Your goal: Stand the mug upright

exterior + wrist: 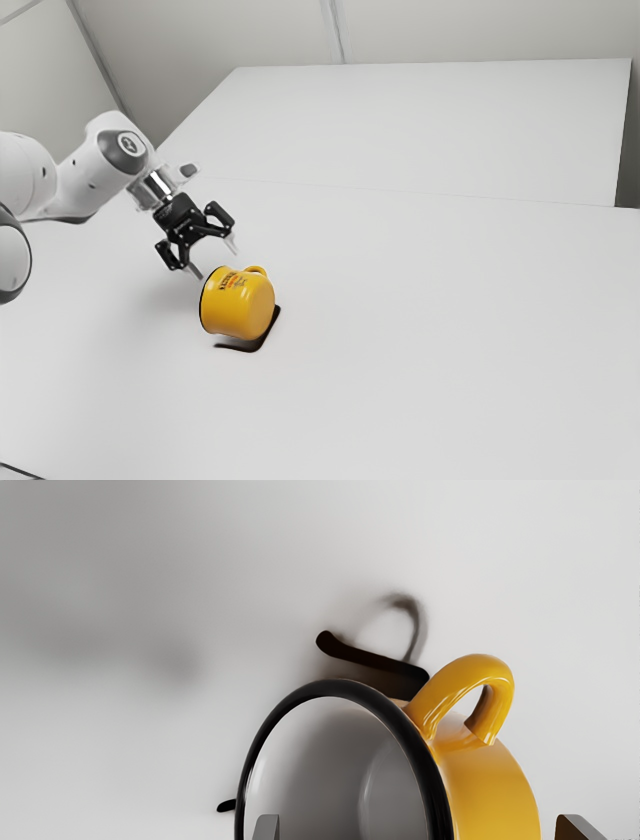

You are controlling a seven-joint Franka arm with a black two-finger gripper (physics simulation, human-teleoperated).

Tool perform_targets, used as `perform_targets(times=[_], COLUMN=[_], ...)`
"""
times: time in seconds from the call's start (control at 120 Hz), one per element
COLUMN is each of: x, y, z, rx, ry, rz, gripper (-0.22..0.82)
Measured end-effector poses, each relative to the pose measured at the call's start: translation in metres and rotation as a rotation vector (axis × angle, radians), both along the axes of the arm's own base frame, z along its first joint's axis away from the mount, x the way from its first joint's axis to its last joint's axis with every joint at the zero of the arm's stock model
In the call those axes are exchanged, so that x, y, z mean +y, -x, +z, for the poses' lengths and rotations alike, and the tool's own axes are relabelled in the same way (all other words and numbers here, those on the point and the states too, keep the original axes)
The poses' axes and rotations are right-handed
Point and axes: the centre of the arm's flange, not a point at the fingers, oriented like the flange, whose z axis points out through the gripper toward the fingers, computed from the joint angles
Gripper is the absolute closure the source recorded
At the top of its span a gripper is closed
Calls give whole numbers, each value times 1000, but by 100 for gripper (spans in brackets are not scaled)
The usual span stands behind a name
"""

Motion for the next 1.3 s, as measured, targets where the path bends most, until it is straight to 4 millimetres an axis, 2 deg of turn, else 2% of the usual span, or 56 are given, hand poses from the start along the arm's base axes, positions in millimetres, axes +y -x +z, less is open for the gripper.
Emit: perform_targets(times=[0.267, 0.667, 0.733, 0.867, 0.975, 1.158, 1.3], x=[-6, -14, -14, -14, -16, -35, -41], y=[8, 6, 4, 3, -1, -6, 1], z=[-17, -25, -25, -24, -18, -5, -16], rx=[10, -12, -19, -27, -43, -67, -35], ry=[38, 103, 105, 98, 90, 80, 74], rz=[-6, 18, 21, 18, 10, -15, -12], gripper=[0, 0, 8, 41, 60, 71, 79])
